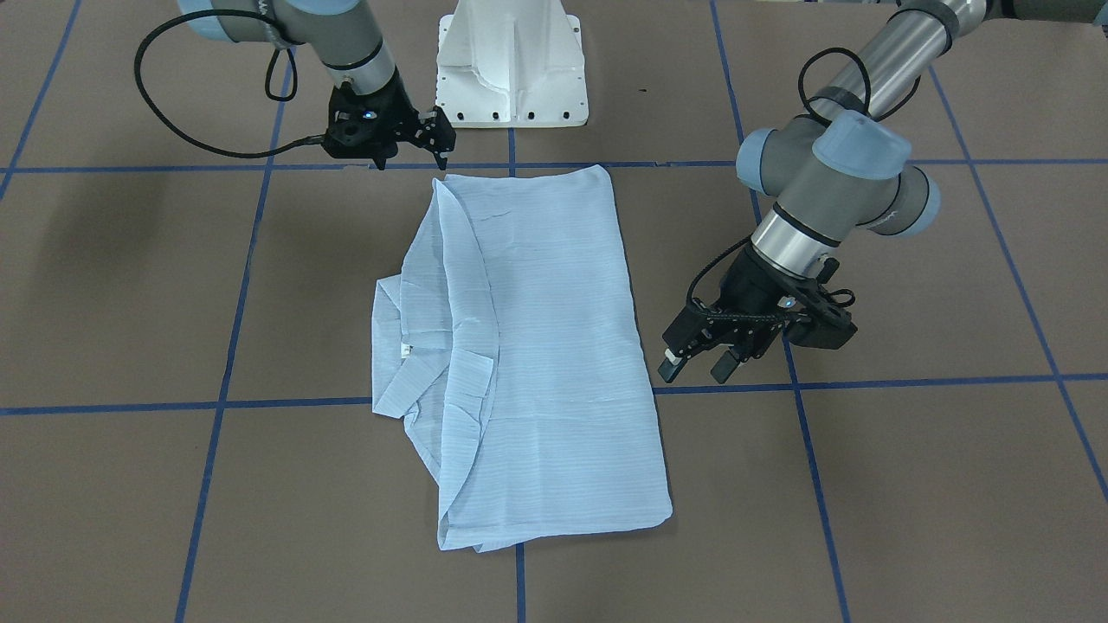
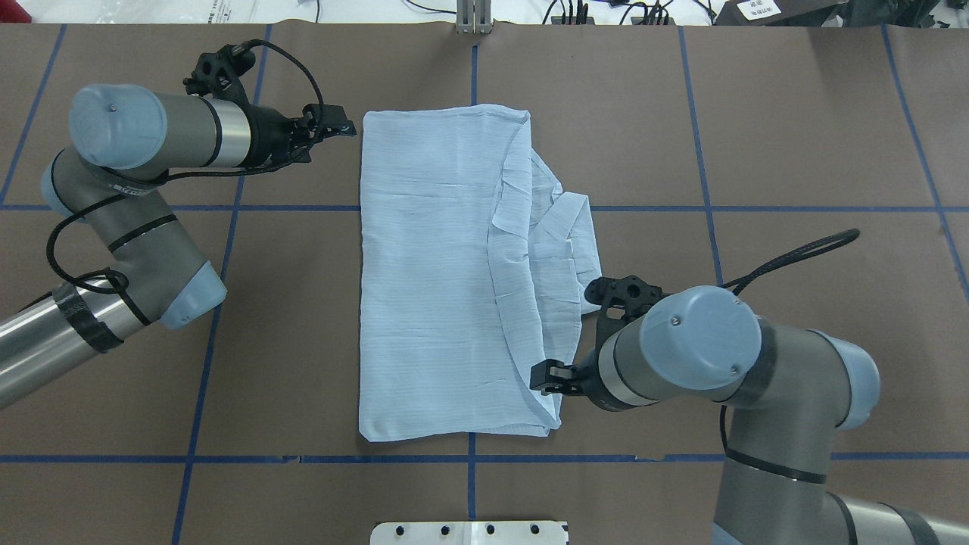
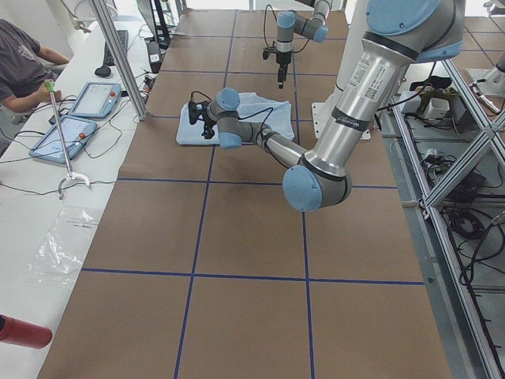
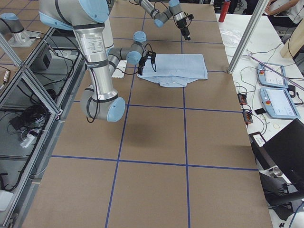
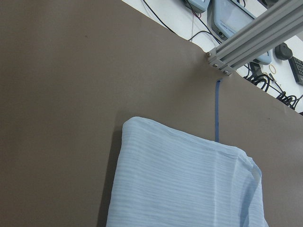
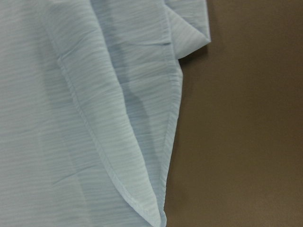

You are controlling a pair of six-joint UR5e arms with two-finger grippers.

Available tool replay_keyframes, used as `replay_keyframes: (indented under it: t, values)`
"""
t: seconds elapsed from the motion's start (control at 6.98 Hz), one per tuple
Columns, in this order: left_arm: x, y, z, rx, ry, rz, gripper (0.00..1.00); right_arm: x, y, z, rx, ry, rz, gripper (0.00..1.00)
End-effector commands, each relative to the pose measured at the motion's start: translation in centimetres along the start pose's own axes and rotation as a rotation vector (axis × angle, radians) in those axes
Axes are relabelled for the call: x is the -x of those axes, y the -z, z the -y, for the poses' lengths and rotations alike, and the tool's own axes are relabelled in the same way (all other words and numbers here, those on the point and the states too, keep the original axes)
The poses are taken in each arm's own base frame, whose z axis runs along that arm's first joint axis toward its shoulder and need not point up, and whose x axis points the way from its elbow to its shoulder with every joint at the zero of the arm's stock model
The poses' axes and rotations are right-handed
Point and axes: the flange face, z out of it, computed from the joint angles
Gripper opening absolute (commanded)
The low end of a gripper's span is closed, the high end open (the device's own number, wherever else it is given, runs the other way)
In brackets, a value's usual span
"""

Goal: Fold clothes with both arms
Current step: 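Release the shirt with both grippers and move the right gripper to the near hem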

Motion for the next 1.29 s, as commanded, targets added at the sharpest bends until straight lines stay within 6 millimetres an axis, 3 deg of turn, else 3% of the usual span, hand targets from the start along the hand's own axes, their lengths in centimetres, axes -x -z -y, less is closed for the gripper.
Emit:
replay_keyframes:
  t: [0.0,0.29,0.86,1.15]
  values:
    - [1.2,0.1,-0.1,0.001,0.003,0.014,1.00,3.6,-2.7,0.2,-0.030,0.222,-0.080,1.00]
    - [1.6,0.1,-0.1,0.000,0.006,0.020,1.00,4.5,-4.4,1.1,-0.063,0.322,-0.120,1.00]
    - [1.6,0.0,-0.2,0.002,0.007,0.020,1.00,4.1,-8.2,0.3,-0.073,0.356,-0.198,1.00]
    - [1.5,0.1,-0.2,0.002,0.010,0.019,1.00,3.5,-8.7,0.3,-0.061,0.368,-0.234,1.00]
